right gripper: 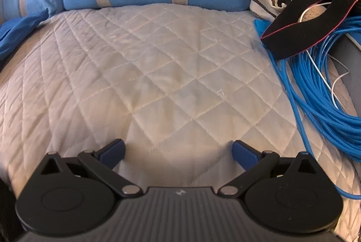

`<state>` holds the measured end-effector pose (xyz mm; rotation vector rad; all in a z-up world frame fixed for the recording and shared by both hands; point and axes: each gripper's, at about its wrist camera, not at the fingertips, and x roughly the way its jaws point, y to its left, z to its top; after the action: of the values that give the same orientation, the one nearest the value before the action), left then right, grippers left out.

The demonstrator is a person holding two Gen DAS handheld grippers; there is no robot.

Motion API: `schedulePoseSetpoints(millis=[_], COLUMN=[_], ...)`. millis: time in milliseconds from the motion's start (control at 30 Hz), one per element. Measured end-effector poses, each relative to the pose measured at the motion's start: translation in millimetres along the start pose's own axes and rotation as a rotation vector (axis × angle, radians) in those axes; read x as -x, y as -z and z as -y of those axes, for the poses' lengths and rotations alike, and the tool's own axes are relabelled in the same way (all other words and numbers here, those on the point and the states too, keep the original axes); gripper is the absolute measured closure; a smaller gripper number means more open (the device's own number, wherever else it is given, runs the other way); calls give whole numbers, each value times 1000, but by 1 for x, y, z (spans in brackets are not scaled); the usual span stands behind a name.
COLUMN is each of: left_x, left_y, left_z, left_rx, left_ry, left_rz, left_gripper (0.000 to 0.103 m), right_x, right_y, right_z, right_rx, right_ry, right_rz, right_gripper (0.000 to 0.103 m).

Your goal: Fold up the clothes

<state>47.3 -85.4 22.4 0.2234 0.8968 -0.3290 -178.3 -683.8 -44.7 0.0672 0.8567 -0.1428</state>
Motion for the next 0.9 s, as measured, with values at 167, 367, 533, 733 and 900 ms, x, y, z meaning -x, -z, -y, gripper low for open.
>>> schedulePoseSetpoints(millis=[167, 367, 533, 733, 900], left_x=[-7, -14, -18, -20, -21], left_y=[-9, -14, -17, -12, -6], left_z=[3, 6, 6, 7, 9], left_rx=[9, 25, 29, 24, 33], left_ry=[-18, -37, -49, -58, -67], left_rz=[-5, 14, 34, 98, 152], left_gripper=[0, 0, 0, 0, 0], right_x=[-8, -13, -18, -20, -21], right_y=[-7, -14, -17, -14, -9], right_z=[0, 1, 2, -1, -4], right_rx=[-29, -49, -65, -105, -120], right_ry=[7, 12, 21, 47, 74], right_rz=[25, 46, 74, 130, 191], right_gripper=[0, 0, 0, 0, 0])
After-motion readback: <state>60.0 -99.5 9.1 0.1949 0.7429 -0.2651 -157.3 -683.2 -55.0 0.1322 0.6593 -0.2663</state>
